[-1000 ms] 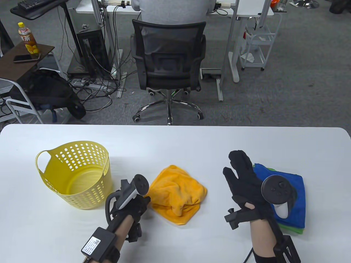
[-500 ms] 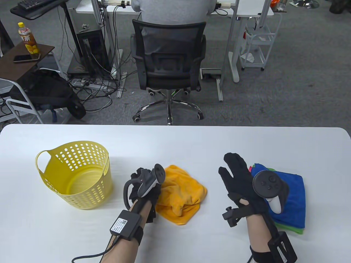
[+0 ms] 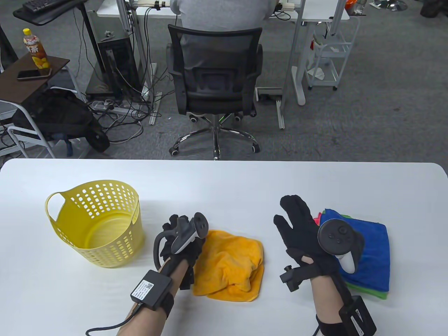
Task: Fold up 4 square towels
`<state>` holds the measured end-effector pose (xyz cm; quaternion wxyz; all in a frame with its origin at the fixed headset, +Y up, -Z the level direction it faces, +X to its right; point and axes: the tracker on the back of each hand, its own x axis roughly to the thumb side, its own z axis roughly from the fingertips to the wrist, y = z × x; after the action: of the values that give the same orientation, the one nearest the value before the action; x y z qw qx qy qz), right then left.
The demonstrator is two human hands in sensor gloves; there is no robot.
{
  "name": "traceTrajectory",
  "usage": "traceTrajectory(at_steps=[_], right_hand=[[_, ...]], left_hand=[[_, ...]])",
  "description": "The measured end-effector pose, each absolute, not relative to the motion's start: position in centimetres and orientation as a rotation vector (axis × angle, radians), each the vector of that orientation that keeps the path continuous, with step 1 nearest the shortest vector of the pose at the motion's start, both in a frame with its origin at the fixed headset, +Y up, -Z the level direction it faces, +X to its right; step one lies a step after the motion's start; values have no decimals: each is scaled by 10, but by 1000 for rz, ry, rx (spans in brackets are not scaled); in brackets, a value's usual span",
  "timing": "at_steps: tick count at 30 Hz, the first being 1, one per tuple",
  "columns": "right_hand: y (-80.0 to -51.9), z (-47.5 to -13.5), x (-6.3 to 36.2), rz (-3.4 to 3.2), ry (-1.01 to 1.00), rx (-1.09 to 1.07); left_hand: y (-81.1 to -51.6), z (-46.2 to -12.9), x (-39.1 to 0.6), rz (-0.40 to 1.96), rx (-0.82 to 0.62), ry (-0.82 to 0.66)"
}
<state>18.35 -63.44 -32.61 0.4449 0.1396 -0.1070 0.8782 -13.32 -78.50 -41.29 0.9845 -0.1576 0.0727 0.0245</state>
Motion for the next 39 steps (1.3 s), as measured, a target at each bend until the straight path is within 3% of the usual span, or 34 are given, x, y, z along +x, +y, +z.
traceTrajectory(at_steps=[3, 6, 9, 12, 16, 21, 25, 32, 39], right_hand=[[-633, -325, 185, 2169, -273, 346], [-633, -325, 187, 2166, -276, 339], [-634, -327, 187, 2171, -270, 337], [-635, -327, 178, 2209, -266, 367], [-636, -320, 146, 2229, -104, 570], [-632, -293, 97, 2422, -194, 772], [-627, -286, 93, 2325, -148, 854], [-634, -294, 96, 2090, 231, 972], [-624, -290, 103, 2077, 14, 970]], left_hand=[[-800, -422, -129, 111, -342, 146], [-792, -422, -126, 142, -324, 103], [-763, -416, -130, 176, -232, 59], [-719, -400, -134, 445, -199, -44], [-663, -356, -128, 710, -129, -216], [-628, -306, -113, 872, -71, -364], [-624, -283, -118, 820, 63, -370], [-633, -261, -132, 930, 42, -530], [-633, -256, -136, 931, -13, -674]])
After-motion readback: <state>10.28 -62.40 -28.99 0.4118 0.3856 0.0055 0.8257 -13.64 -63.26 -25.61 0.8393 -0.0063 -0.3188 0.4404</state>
